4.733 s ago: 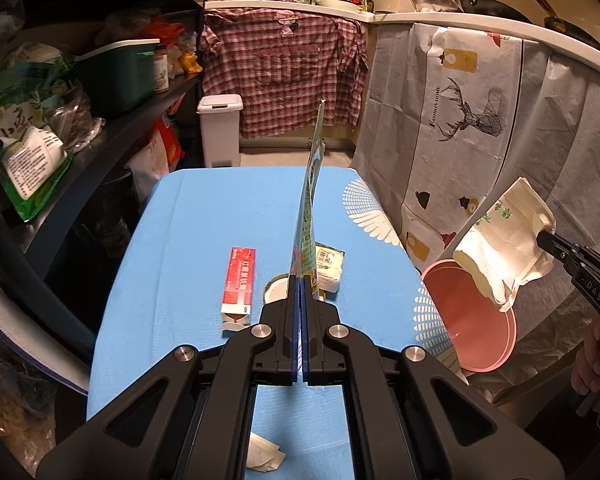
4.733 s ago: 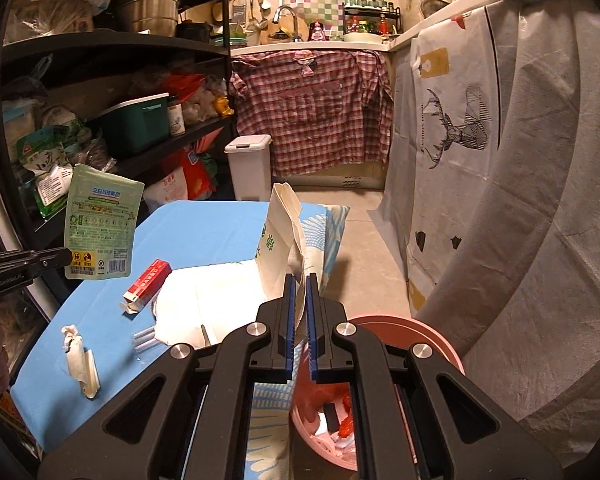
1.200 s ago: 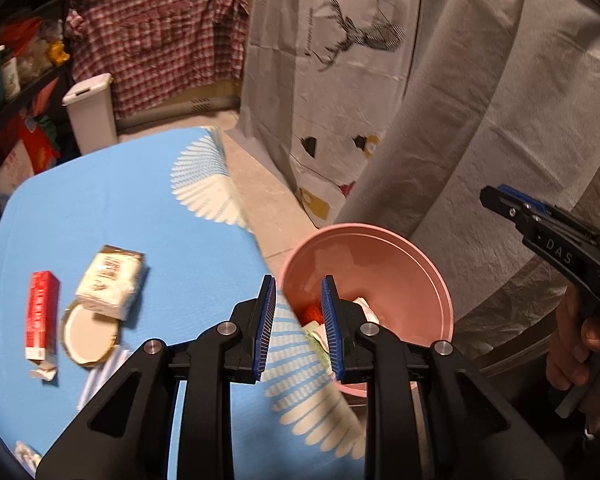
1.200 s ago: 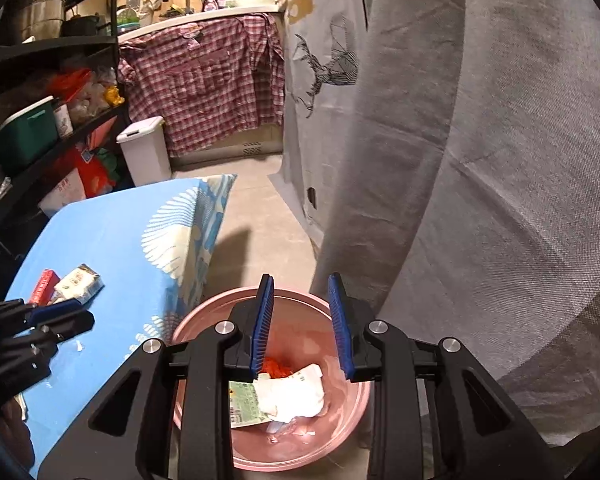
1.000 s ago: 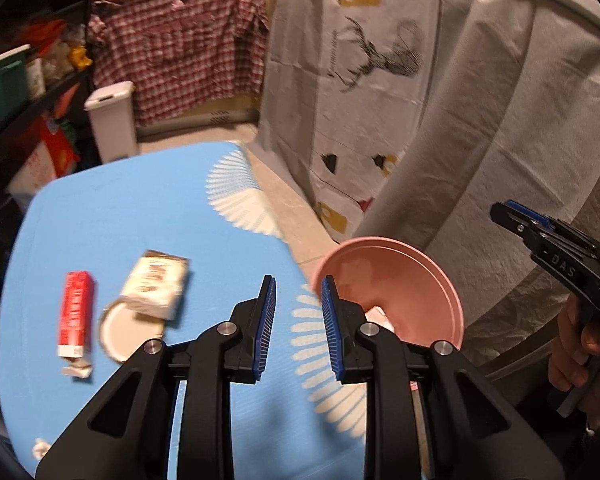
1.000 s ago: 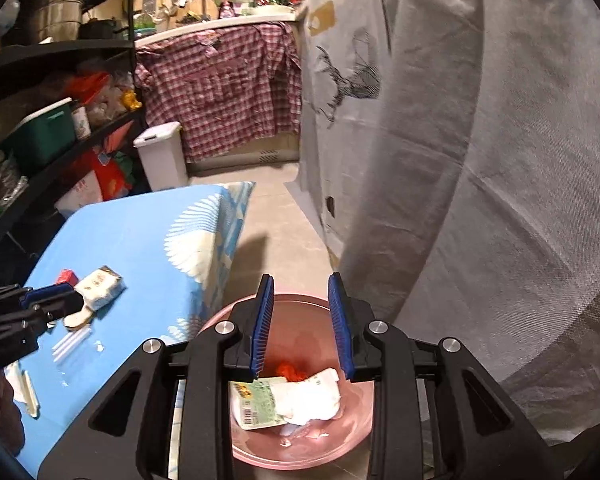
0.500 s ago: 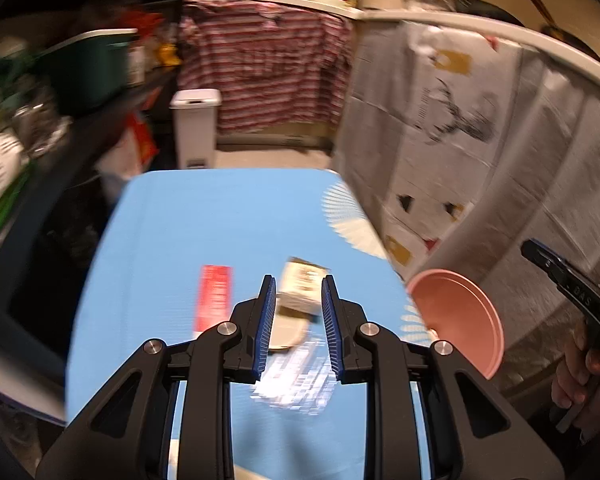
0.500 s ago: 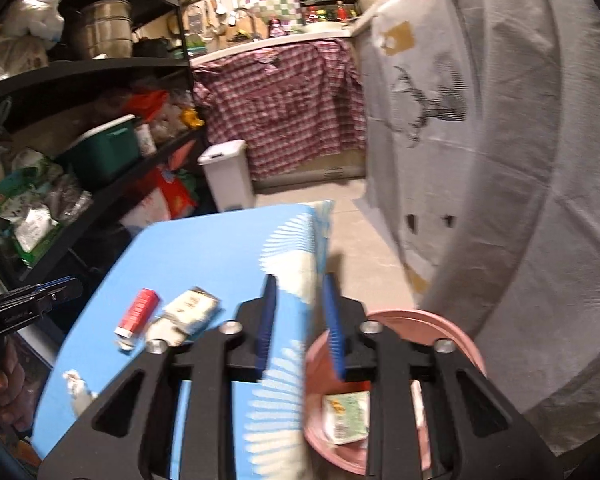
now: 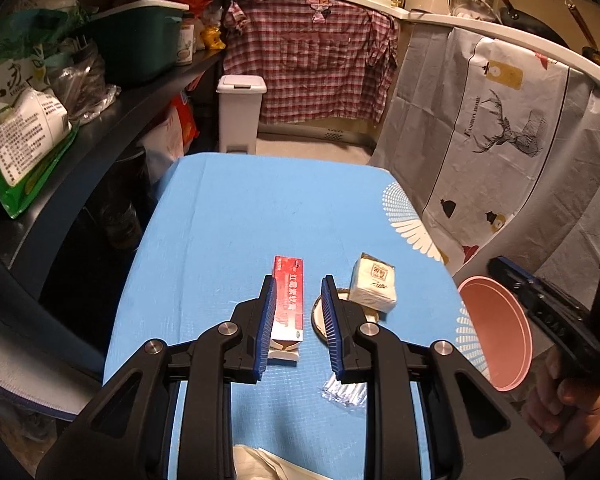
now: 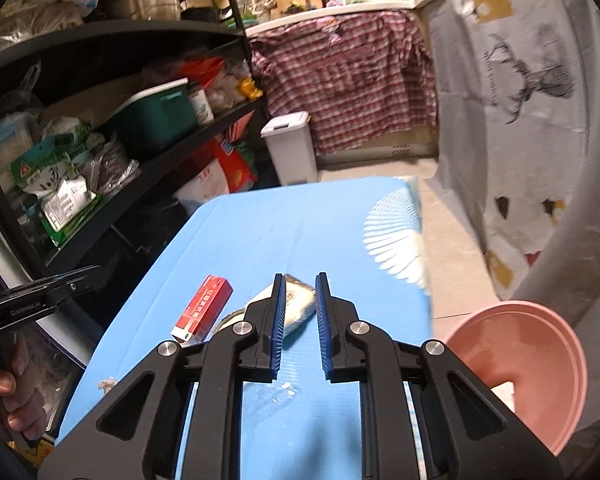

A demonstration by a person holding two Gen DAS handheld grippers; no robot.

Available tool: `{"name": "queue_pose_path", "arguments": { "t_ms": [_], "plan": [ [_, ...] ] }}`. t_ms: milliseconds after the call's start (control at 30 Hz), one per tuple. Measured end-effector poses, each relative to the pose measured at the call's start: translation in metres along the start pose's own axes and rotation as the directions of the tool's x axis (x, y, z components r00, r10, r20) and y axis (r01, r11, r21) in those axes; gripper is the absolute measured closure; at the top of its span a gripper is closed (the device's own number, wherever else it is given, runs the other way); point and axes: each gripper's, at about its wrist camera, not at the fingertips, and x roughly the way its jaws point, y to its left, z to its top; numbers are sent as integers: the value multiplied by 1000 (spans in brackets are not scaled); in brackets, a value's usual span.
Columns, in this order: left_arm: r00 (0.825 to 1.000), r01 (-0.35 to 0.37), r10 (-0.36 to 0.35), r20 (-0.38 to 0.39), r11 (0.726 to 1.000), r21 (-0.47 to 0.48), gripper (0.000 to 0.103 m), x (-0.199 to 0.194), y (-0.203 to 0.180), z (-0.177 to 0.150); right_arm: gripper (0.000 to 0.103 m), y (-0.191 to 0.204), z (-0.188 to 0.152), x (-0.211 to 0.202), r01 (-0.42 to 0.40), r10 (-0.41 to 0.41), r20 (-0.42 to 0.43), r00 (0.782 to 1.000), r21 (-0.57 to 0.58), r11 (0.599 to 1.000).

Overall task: Collect trash
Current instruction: 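Move both tools back over the remaining trash on the table, then grasp the red toothpaste box with left gripper while right gripper grasps the white tissue pack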

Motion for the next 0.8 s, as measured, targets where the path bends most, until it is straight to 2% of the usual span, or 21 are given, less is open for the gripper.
{"name": "queue_pose_path", "arguments": {
  "t_ms": [267,500,567,600,633,733,800],
  "plan": [
    [998,-22,21,-55,1000,-3,80,29,7,-9,87,6,-9,50,-31,32,-80,996,12,999],
    [995,-33,32,-97,999,-14,80,56,11,-11,85,-7,-14,94,-30,42,-163,986,76,997],
    [994,-39,37,-107,999,-17,80,63,12,-12,72,-10,-16,103,-39,56,-189,980,95,995],
    [993,-41,39,-116,999,-18,80,68,12,-12,59,-9,-16,109,-42,62,-201,978,102,994],
    [992,-42,39,-121,999,-18,77,70,12,-13,51,-8,-17,113,-44,65,-208,976,104,994],
    [989,-48,45,-142,999,-17,59,80,13,-15,41,-1,-19,123,-60,80,-228,970,93,994],
    [986,-50,46,-159,999,-21,55,86,15,-18,36,5,-19,129,-58,75,-237,969,77,995]
  ]
}}
